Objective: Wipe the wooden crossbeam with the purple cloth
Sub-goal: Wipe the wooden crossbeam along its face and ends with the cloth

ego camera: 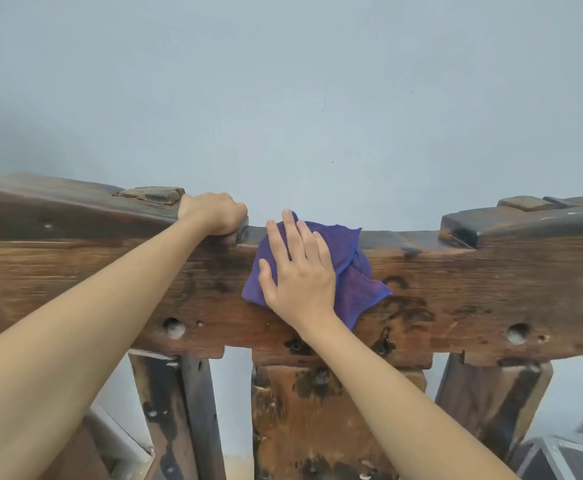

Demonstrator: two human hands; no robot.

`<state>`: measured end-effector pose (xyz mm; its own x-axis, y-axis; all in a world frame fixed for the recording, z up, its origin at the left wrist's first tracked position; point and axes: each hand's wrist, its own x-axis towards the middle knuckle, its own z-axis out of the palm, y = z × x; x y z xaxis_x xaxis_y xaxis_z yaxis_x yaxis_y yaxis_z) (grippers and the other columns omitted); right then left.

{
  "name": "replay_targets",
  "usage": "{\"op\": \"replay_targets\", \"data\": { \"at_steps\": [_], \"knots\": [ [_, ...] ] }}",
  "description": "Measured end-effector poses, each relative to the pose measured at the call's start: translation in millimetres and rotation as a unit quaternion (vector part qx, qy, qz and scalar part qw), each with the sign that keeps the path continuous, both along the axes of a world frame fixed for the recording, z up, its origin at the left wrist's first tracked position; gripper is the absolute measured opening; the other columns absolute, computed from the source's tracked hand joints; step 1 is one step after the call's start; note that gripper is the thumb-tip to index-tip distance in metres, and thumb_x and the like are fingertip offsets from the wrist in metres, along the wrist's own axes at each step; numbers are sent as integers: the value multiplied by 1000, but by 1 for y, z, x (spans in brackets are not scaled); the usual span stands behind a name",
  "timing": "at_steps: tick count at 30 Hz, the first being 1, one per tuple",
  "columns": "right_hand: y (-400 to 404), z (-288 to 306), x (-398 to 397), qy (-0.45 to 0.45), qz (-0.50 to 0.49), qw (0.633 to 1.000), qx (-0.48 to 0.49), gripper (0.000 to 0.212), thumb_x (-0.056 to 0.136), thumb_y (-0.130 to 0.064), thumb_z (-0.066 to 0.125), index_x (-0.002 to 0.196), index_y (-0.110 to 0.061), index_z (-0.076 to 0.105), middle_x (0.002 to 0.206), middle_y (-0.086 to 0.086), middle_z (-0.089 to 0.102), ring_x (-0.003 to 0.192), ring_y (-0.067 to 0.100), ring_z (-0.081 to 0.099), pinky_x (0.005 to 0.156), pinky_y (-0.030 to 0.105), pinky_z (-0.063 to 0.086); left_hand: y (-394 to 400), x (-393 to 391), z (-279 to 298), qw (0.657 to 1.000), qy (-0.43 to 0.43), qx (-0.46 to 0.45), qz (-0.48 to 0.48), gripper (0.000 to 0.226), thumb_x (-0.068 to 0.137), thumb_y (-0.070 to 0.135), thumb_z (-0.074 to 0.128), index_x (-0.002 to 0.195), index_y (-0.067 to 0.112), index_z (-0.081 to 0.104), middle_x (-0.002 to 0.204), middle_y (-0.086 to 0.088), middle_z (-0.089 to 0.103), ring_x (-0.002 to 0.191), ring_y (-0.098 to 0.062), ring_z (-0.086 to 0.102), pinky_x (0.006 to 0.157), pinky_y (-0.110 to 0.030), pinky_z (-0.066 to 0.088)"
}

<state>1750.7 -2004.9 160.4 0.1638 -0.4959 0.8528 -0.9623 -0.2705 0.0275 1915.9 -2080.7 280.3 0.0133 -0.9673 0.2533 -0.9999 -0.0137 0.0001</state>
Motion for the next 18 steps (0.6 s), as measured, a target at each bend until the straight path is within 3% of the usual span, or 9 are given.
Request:
{"op": "replay_targets", "data": {
  "at_steps": [2, 6, 9, 11, 12, 14, 15, 17, 18],
  "knots": [
    [-3, -23, -30, 83, 14, 996, -25, 61, 104, -44, 39, 161, -25, 29, 169, 6, 24, 156, 25, 24, 125, 43, 21, 2, 1, 4, 1000, -14, 10, -1, 59, 89, 38, 23, 131, 16, 59, 138, -15, 59, 124, -35, 54, 94, -47, 31],
    [0, -63, -130, 181, 44, 982, -40, 62, 104, -47, 45, 161, -34, 25, 172, -2, 14, 158, 18, 14, 126, 38, 17, 9, 1, 5, 999, -27, 27, -4, 58, 94, 41, 22, 135, 19, 56, 143, -13, 57, 128, -34, 52, 95, -48, 32],
    [14, -82, -213, 166, 16, 986, -8, 61, 105, -49, 37, 162, -38, 18, 173, -5, 7, 159, 17, 10, 116, 42, 34, 8, -1, 1, 999, -35, 13, -5, 57, 95, 44, 23, 130, 19, 59, 135, -13, 61, 121, -34, 55, 84, -44, 33],
    [27, -96, -246, 71, -70, 995, 11, 61, 105, -50, 32, 163, -35, 17, 172, 0, 11, 158, 23, 15, 99, 48, 48, 5, -3, -1, 999, -38, 2, -2, 56, 94, 45, 24, 125, 18, 63, 128, -14, 64, 114, -33, 57, 78, -41, 32],
    [30, -102, -248, 3, -113, 993, 16, 61, 105, -49, 29, 163, -32, 17, 172, 5, 14, 157, 28, 18, 100, 52, 47, 3, -3, -2, 999, -39, -7, 1, 55, 94, 45, 25, 122, 18, 64, 125, -15, 65, 111, -33, 57, 77, -40, 32],
    [25, -109, -218, -171, -171, 970, -4, 61, 105, -43, 25, 163, -27, 16, 170, 14, 13, 156, 38, 16, 116, 58, 29, 2, -4, -3, 999, -31, -29, 6, 55, 94, 45, 26, 118, 16, 66, 119, -16, 67, 100, -32, 56, 76, -39, 32],
    [19, -104, -190, -289, -183, 939, -24, 60, 105, -39, 26, 163, -25, 16, 170, 17, 12, 156, 38, 14, 121, 56, 21, 2, -6, -3, 999, -27, -37, 7, 54, 93, 45, 27, 114, 15, 67, 116, -16, 68, 94, -31, 53, 76, -39, 32],
    [4, -70, -123, -535, -172, 824, -67, 59, 107, -38, 23, 163, -23, 16, 170, 19, 9, 158, 35, 11, 124, 51, 14, 2, -6, -3, 999, -19, -49, 3, 48, 92, 45, 29, 103, 15, 65, 108, -15, 68, 87, -30, 50, 77, -40, 32],
    [-2, -51, -96, -614, -163, 769, -69, 60, 107, -41, 20, 164, -22, 14, 171, 19, 7, 158, 34, 9, 124, 50, 13, 3, -5, -2, 999, -12, -52, 2, 44, 91, 45, 31, 98, 15, 63, 103, -14, 67, 86, -30, 50, 77, -40, 32]
  ]
}}
